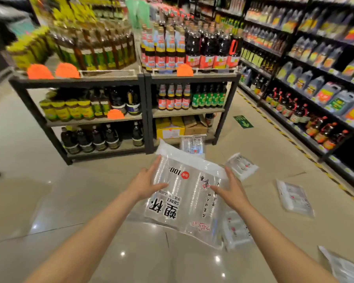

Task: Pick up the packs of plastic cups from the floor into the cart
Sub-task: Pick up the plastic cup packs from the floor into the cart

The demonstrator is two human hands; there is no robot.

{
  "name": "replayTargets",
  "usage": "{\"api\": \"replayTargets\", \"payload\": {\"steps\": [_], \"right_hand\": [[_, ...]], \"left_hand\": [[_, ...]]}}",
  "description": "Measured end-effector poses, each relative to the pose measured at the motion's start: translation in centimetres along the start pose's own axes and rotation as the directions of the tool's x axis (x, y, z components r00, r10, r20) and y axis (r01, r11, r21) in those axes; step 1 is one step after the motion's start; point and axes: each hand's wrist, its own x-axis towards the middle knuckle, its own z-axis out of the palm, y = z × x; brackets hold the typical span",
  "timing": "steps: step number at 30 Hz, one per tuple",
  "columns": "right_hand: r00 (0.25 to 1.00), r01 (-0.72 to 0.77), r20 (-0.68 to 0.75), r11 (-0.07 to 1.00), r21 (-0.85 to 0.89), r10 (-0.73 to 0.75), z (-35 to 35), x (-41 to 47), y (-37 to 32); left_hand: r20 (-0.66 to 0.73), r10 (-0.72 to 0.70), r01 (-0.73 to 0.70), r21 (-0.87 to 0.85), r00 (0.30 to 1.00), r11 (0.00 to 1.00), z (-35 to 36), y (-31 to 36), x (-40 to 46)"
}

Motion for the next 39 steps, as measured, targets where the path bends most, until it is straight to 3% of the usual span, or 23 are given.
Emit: {"api": "replayTargets", "payload": {"steps": [7,12,17,22,28,34,39], "right_hand": [[0.971,0.157,0.181,0.988,0.011,-0.156,16.5,0.9,-14.7],[0.906,0.283,0.322,0.959,0.021,-0.275,27.8,0.6,-24.7],[0.813,0.398,0.463,0.917,0.001,-0.353,37.8,0.8,-33.7],[0.700,0.525,0.575,0.851,-0.014,-0.423,46.5,1.3,-41.2],[0.589,0.644,0.626,0.765,0.019,-0.511,56.6,3.2,-50.7],[0.450,0.715,0.691,0.692,0.102,-0.566,65.8,6.3,-61.4],[0.407,0.722,0.704,0.677,0.143,-0.582,72.9,7.3,-68.9]], "left_hand": [[-0.139,-0.183,0.177,-0.055,0.973,0.983,-11.6,-17.0,-6.8],[-0.234,-0.299,0.297,-0.042,0.925,0.954,-18.6,-28.6,-13.3],[-0.333,-0.460,0.462,-0.079,0.823,0.883,-23.0,-37.3,-18.8],[-0.372,-0.569,0.534,-0.203,0.733,0.821,-26.1,-44.6,-22.5],[-0.419,-0.684,0.666,-0.216,0.597,0.714,-31.8,-52.1,-23.4],[-0.452,-0.746,0.727,-0.261,0.489,0.635,-39.8,-59.7,-22.5],[-0.493,-0.769,0.720,-0.346,0.407,0.602,-44.7,-65.7,-22.5]]}}
